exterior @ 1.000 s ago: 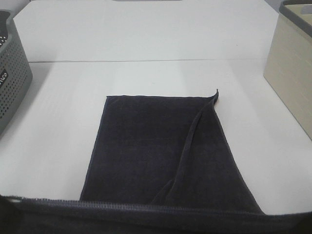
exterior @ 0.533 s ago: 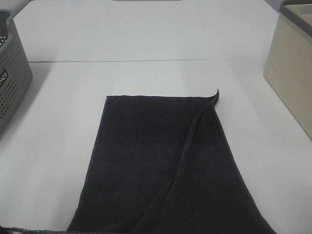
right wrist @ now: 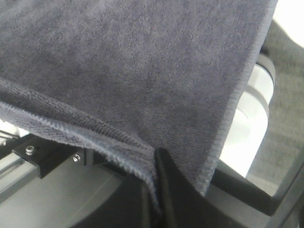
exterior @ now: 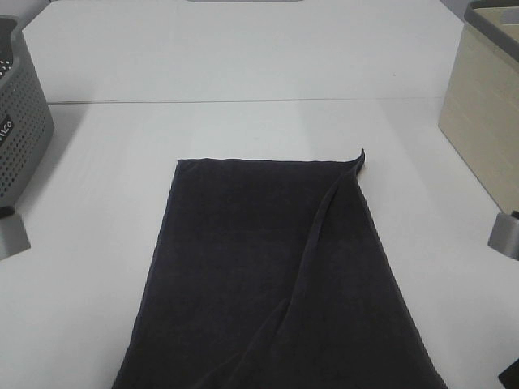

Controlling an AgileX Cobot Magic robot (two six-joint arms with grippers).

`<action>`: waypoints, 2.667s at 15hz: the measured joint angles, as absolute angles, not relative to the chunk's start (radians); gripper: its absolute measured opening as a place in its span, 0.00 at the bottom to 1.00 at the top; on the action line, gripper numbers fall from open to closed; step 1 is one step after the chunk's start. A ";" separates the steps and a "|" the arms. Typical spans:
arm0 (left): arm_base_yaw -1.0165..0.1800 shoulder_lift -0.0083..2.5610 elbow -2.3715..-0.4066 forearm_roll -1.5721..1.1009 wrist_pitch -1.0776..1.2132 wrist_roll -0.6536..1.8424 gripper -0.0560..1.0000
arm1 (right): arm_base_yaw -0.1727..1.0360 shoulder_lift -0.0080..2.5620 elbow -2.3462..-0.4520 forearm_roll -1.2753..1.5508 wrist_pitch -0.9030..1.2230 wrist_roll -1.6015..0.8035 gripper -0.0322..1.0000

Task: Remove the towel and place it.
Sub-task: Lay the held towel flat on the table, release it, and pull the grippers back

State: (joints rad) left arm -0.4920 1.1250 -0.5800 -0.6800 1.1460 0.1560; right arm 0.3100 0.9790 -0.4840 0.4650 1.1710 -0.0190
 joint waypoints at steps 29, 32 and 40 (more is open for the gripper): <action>-0.697 1.838 -0.873 -0.652 1.027 0.230 0.46 | 0.300 1.592 -0.577 0.467 1.105 -0.224 0.56; -0.697 1.838 -0.873 -0.685 1.048 0.230 0.75 | 0.300 1.592 -0.577 0.467 1.097 -0.224 0.64; -0.646 1.838 -1.020 -0.623 1.097 0.274 0.80 | 0.292 1.592 -0.763 0.433 1.052 -0.224 0.65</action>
State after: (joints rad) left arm -0.6460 1.8380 -1.0200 -0.6230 1.0970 0.2740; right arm 0.2920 1.5920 -0.7630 0.4330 1.0520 -0.2240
